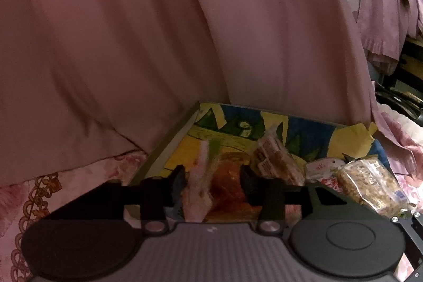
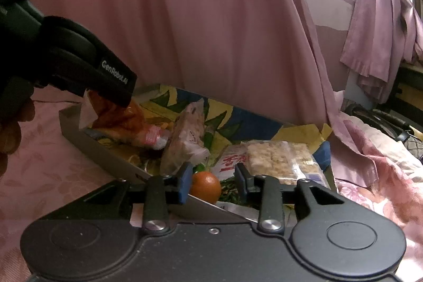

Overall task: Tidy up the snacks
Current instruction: 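Carry the mandarin and candy pack into the tray and release both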

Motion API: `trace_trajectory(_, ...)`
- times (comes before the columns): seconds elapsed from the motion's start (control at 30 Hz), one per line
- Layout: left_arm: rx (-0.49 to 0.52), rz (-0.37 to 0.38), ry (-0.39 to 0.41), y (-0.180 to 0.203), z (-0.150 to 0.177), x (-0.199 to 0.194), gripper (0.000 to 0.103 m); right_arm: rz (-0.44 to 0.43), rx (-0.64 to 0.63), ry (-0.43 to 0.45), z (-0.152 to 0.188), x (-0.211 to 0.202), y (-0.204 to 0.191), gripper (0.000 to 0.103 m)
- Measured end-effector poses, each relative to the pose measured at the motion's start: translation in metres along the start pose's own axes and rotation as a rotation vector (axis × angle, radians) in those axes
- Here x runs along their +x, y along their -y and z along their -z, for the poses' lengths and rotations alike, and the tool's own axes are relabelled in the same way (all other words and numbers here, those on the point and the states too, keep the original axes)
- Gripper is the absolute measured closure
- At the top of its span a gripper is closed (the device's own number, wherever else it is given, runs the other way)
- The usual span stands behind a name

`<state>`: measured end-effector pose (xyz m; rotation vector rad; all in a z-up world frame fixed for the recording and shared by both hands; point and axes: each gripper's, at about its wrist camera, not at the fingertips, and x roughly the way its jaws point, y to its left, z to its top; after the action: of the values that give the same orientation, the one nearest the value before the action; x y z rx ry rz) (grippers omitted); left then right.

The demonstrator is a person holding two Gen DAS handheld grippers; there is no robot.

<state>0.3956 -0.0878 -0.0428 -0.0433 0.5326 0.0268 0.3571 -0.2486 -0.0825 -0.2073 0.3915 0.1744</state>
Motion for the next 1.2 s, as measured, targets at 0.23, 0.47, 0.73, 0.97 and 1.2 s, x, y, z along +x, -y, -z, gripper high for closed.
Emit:
trace_trajectory(0.23,0.003,0.02,0.021,0.0,-0.001,-0.01,0.027,0.002,0.011,0.011,-0.002,-0.005,0.001,0.052)
trace_trajectory(0.47,0.004,0.035,0.061,0.0,-0.006,-0.031,0.014,0.012,0.036,0.042,-0.012,-0.023,0.007,0.038)
trace_trajectory(0.73,-0.029,0.031,0.131,-0.009,-0.011,-0.071,0.001,0.063,0.125,0.099,-0.029,-0.066,0.03,0.023)
trace_trajectory(0.97,-0.036,0.022,0.167,-0.012,-0.007,-0.113,0.001,0.07,0.201,0.159,-0.043,-0.108,0.045,0.006)
trace_trajectory(1.2,-0.039,-0.017,0.213,-0.021,0.003,-0.154,0.0,0.076,0.231,0.226,-0.053,-0.153,0.045,0.002)
